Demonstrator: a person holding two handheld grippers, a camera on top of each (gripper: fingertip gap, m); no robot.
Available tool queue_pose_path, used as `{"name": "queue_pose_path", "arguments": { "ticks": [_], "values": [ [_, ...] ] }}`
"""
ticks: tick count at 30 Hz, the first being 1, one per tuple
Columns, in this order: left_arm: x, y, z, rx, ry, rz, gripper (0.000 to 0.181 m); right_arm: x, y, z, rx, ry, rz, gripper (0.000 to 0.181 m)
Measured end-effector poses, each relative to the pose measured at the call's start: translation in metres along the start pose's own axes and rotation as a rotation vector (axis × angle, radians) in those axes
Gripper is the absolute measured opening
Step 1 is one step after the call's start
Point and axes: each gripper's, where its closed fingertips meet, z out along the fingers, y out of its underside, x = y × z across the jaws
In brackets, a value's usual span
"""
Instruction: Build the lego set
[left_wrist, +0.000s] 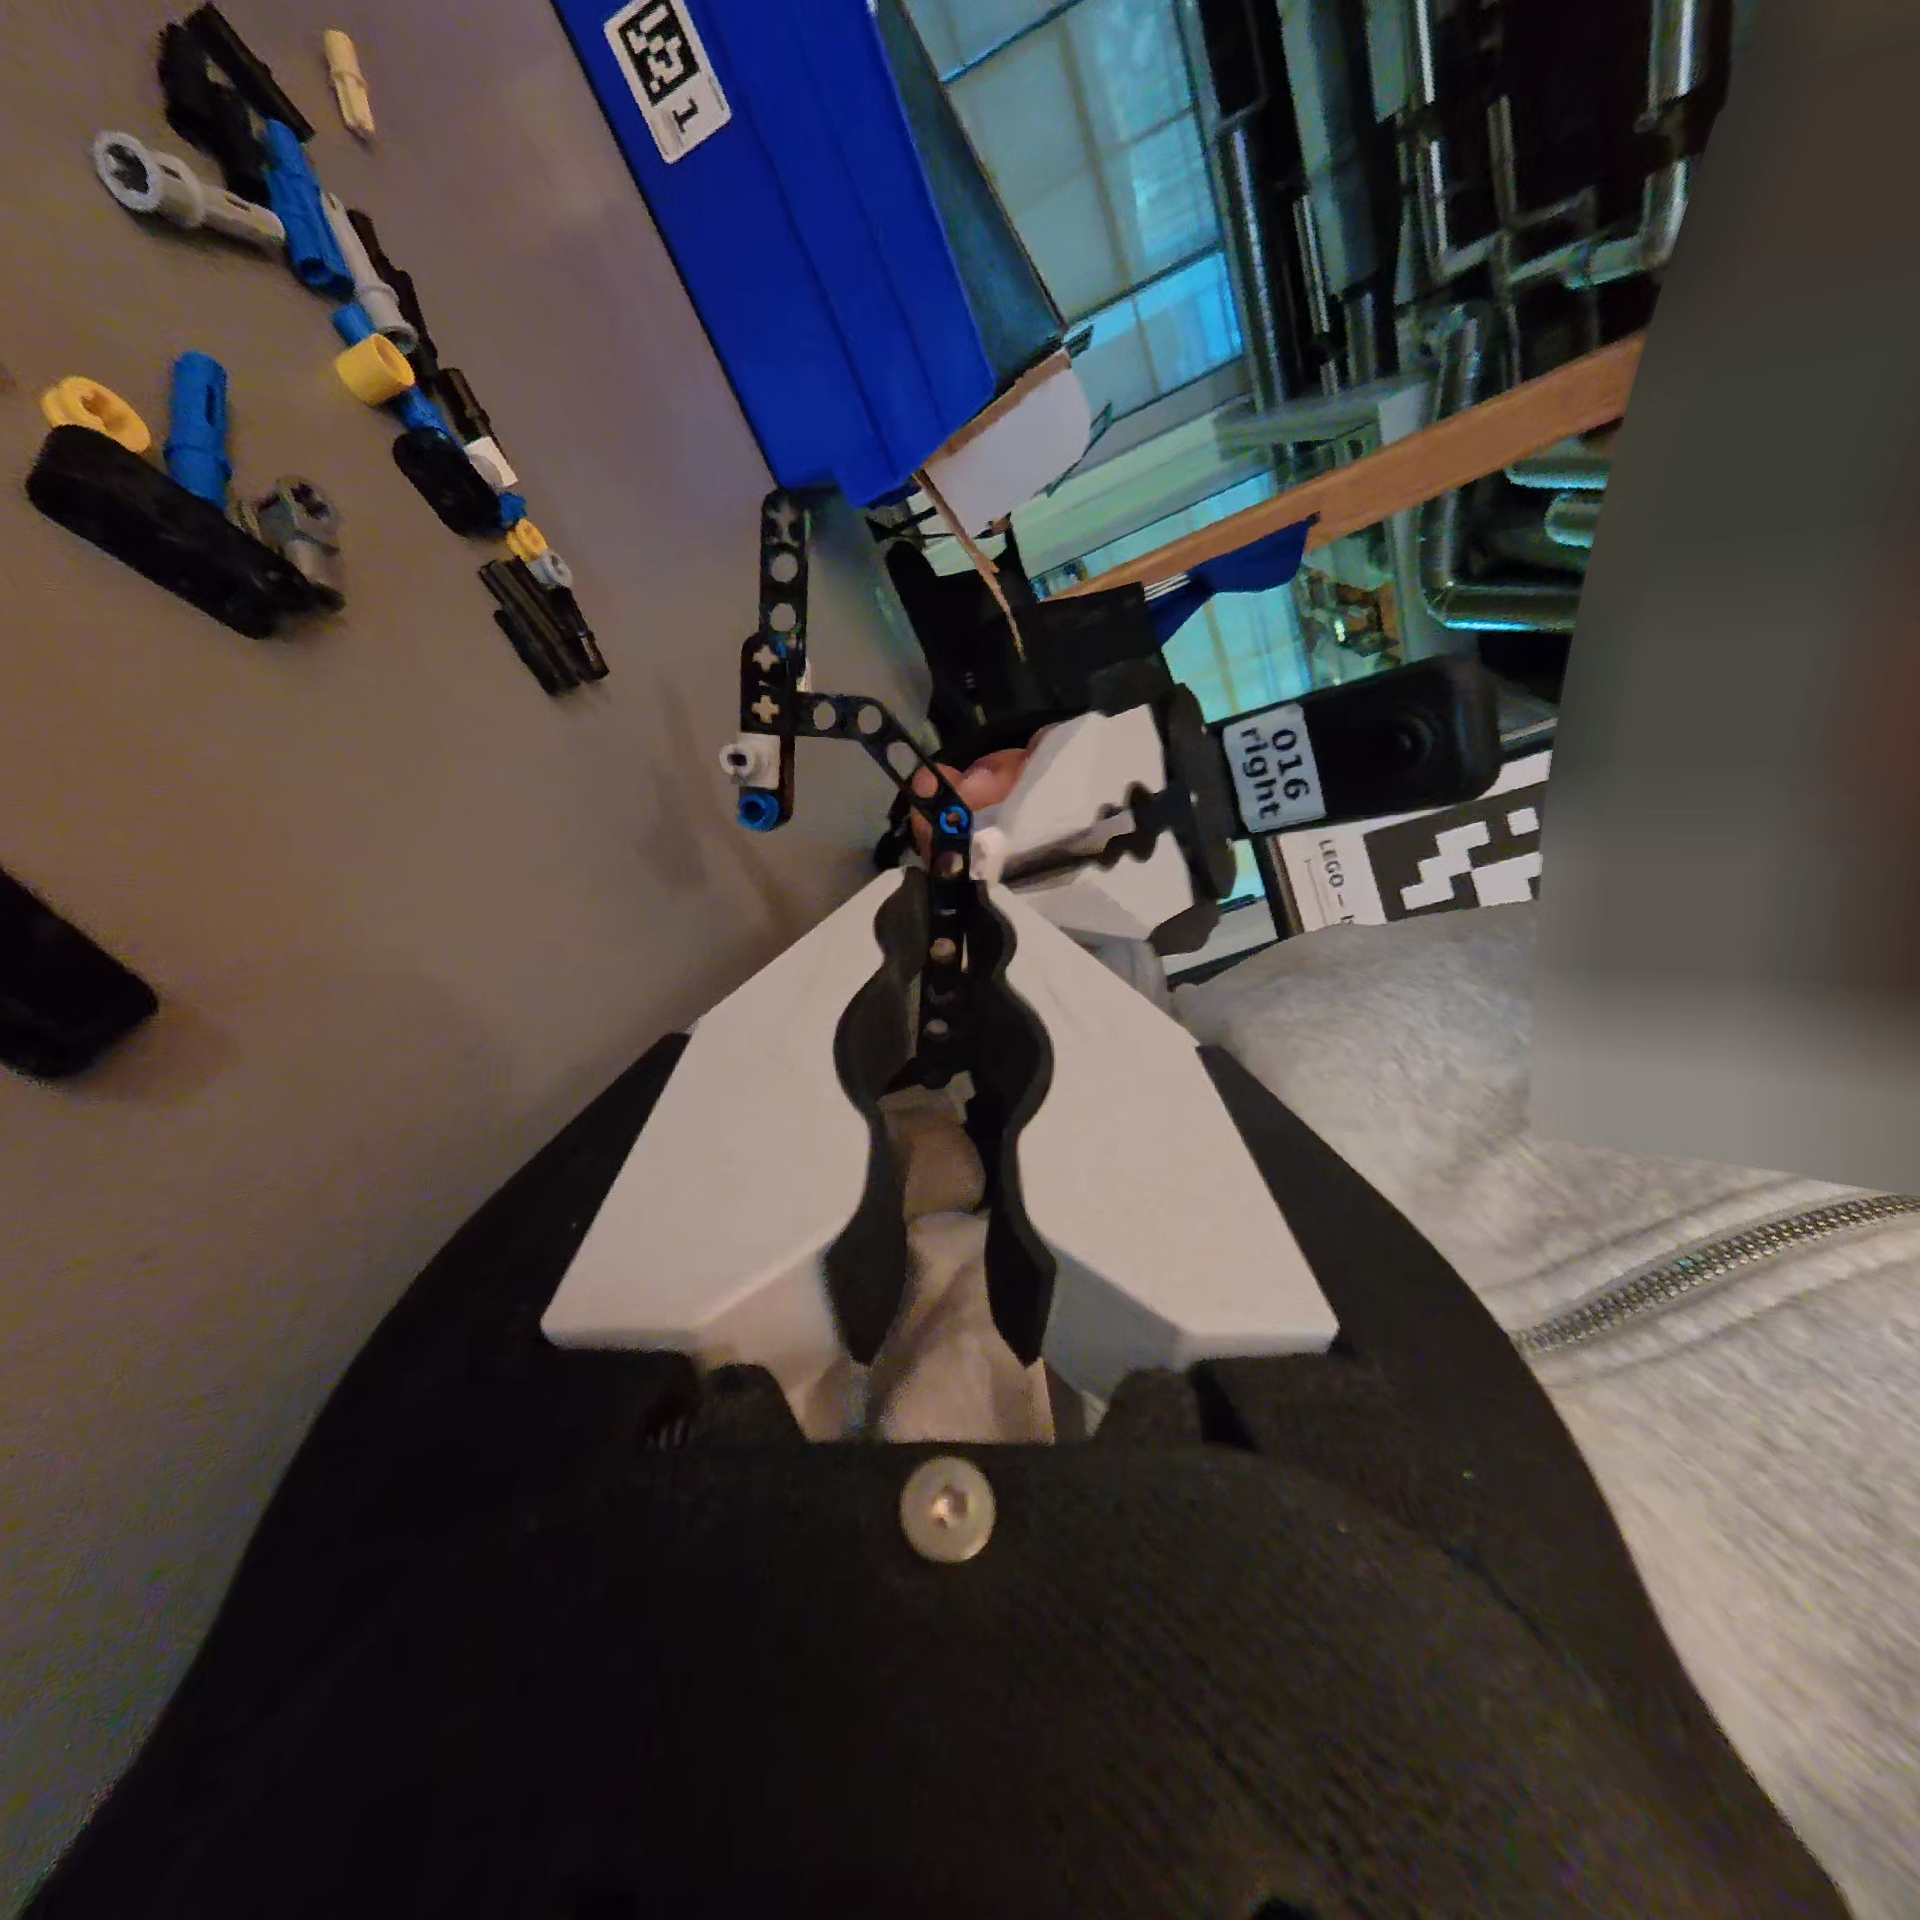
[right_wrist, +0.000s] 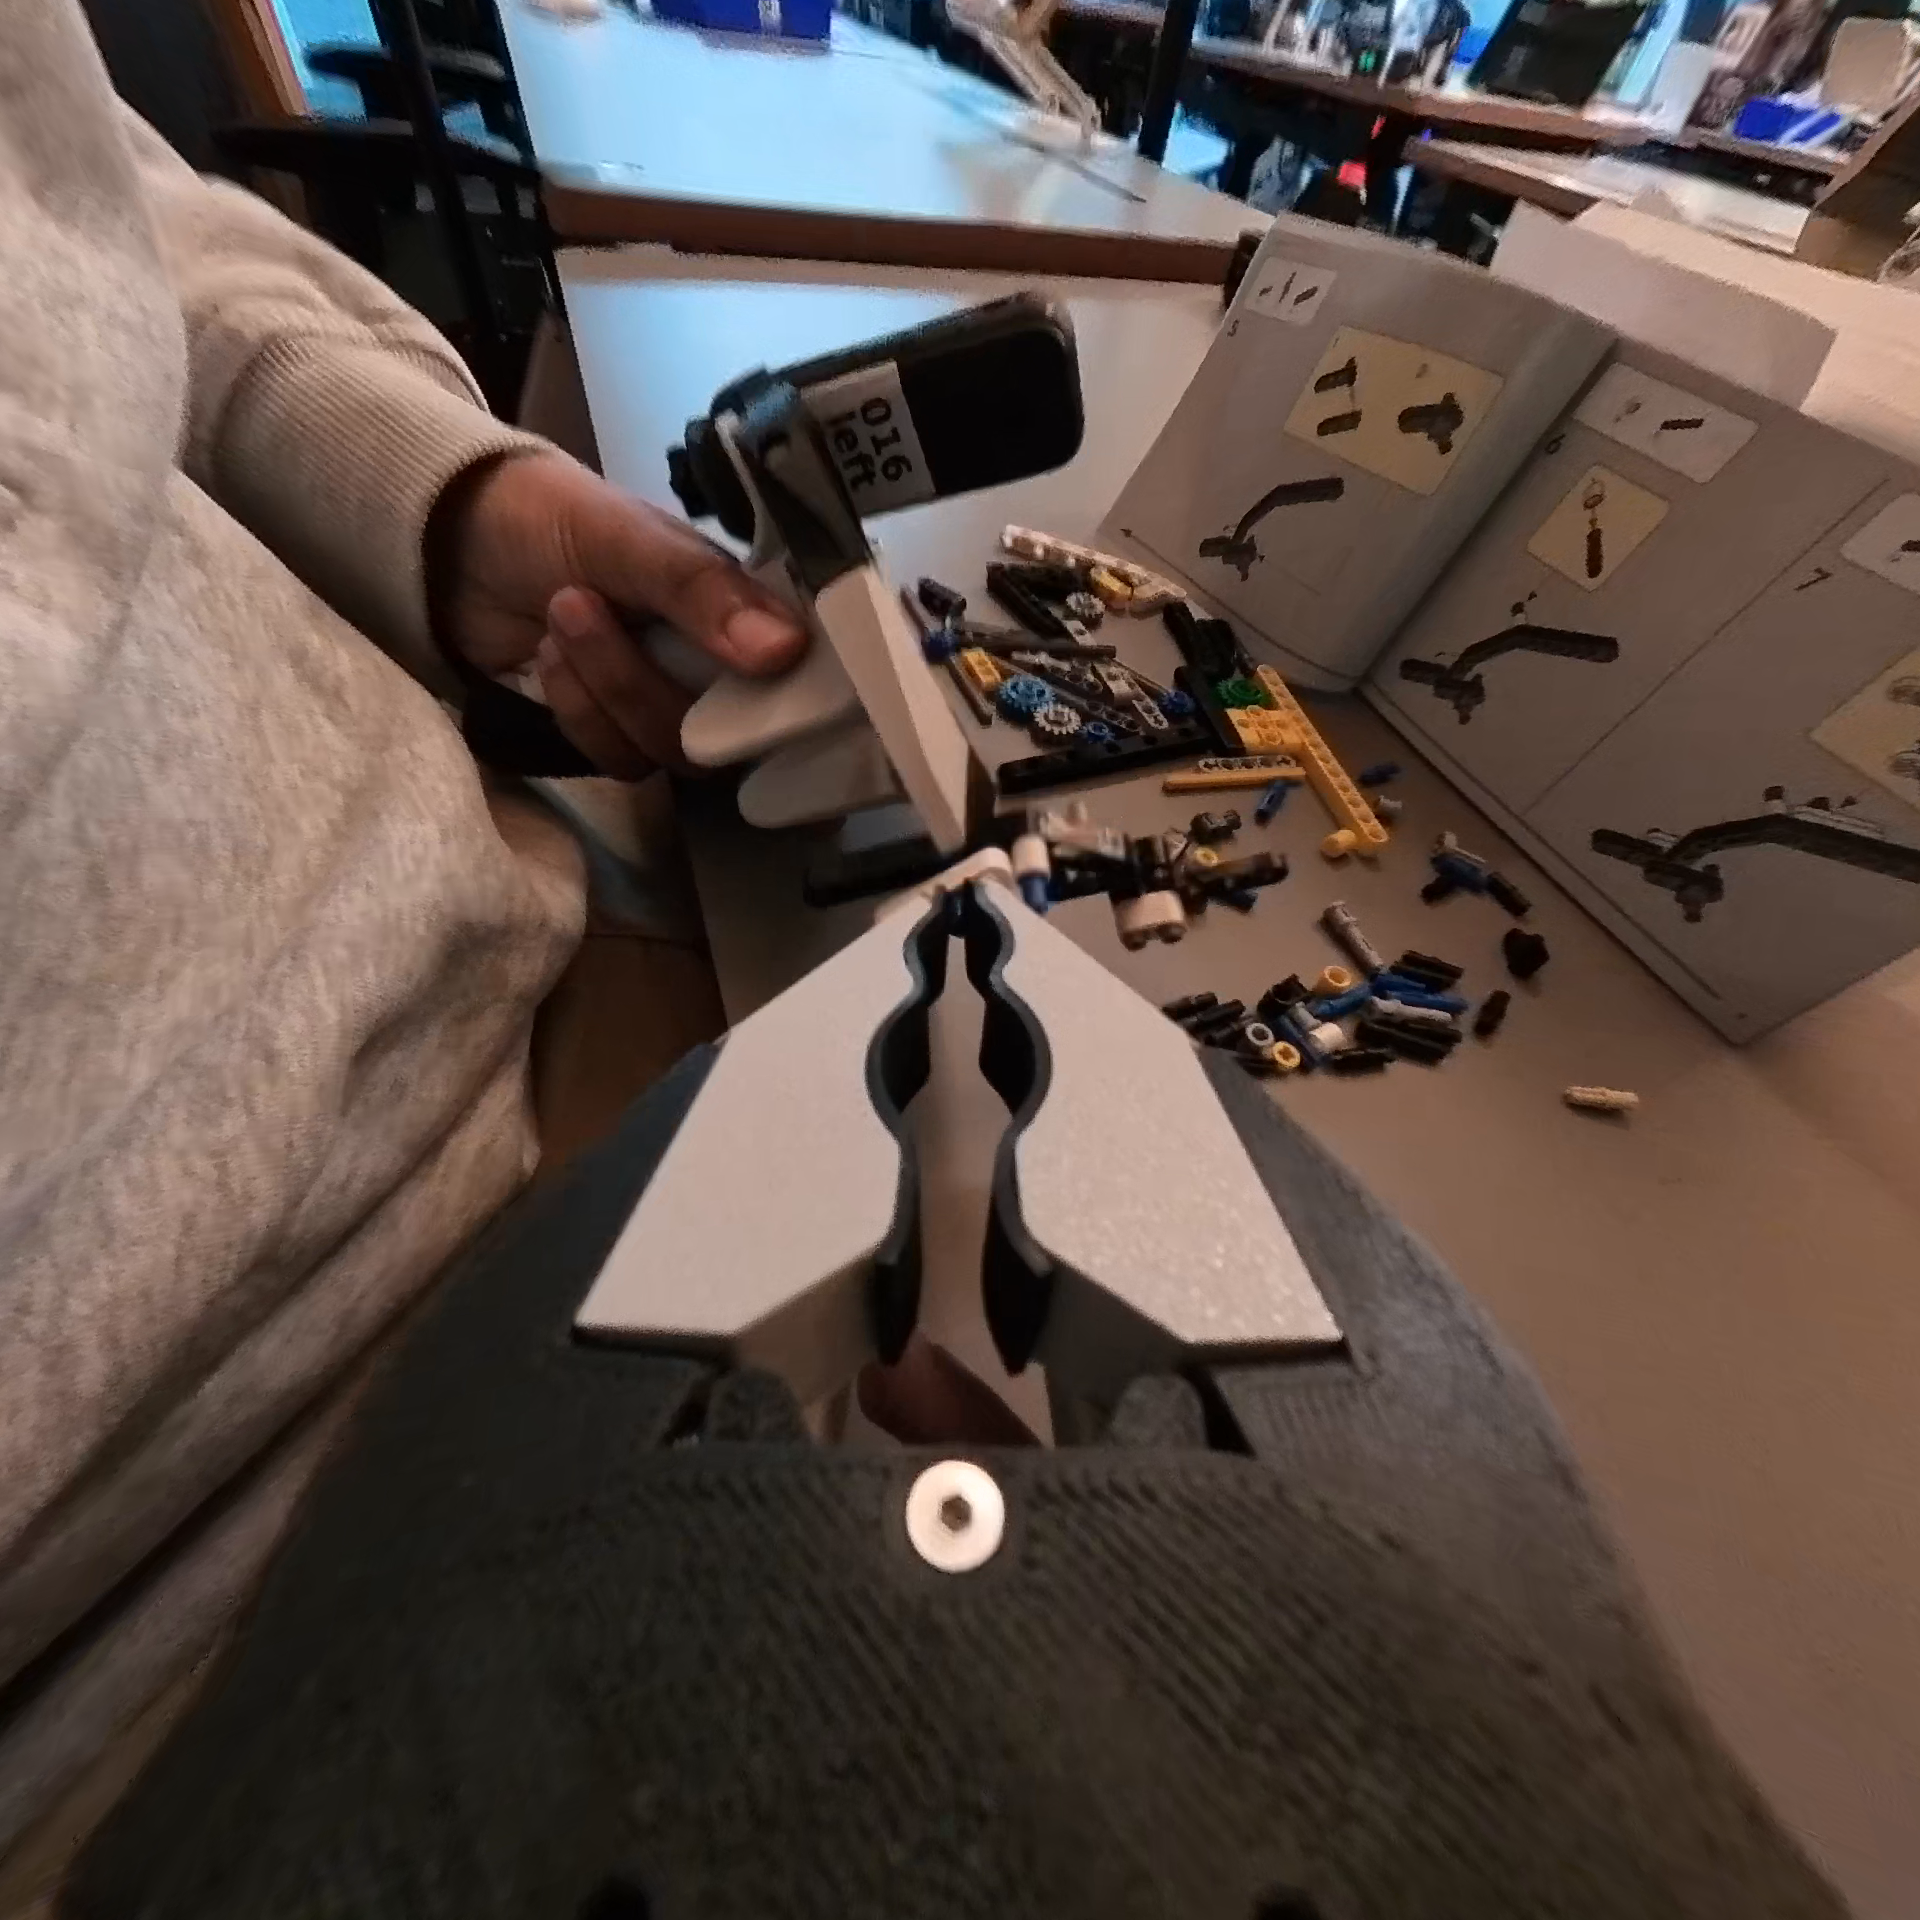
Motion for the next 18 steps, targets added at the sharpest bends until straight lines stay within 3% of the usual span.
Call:
{"name": "queue_pose_path", "arguments": {
  "ticks": [2, 3, 4, 5, 9, 13, 18],
  "values": [
    [0.004, 0.029, 0.019, -0.144, -0.011, 0.09, 0.005, -0.014, -0.012, 0.009, 0.047, -0.057, 0.033, 0.0],
    [0.006, 0.036, 0.027, -0.163, -0.016, 0.105, 0.006, -0.01, -0.009, 0.012, -0.003, 0.017, -0.098, 0.0],
    [0.009, 0.029, 0.028, -0.121, 0.021, 0.039, 0.006, -0.006, -0.011, 0.008, -0.014, 0.062, -0.17, 0.0],
    [0.008, 0.016, 0.024, -0.057, 0.043, -0.04, 0.005, -0.004, -0.015, 0.002, 0.014, 0.057, -0.126, 0.0],
    [-0.01, -0.008, 0.012, 0.05, -0.108, 0.042, 0.005, 0.018, -0.004, -0.008, -0.005, 0.133, -0.055, 0.0],
    [-0.019, -0.014, 0.005, 0.042, -0.171, 0.067, 0.005, 0.05, 0.006, -0.028, -0.04, 0.218, 0.033, 0.0],
    [-0.014, -0.015, 0.004, 0.043, -0.122, 0.052, 0.005, 0.072, 0.009, -0.068, -0.021, 0.286, 0.155, 0.0]
  ]
}}
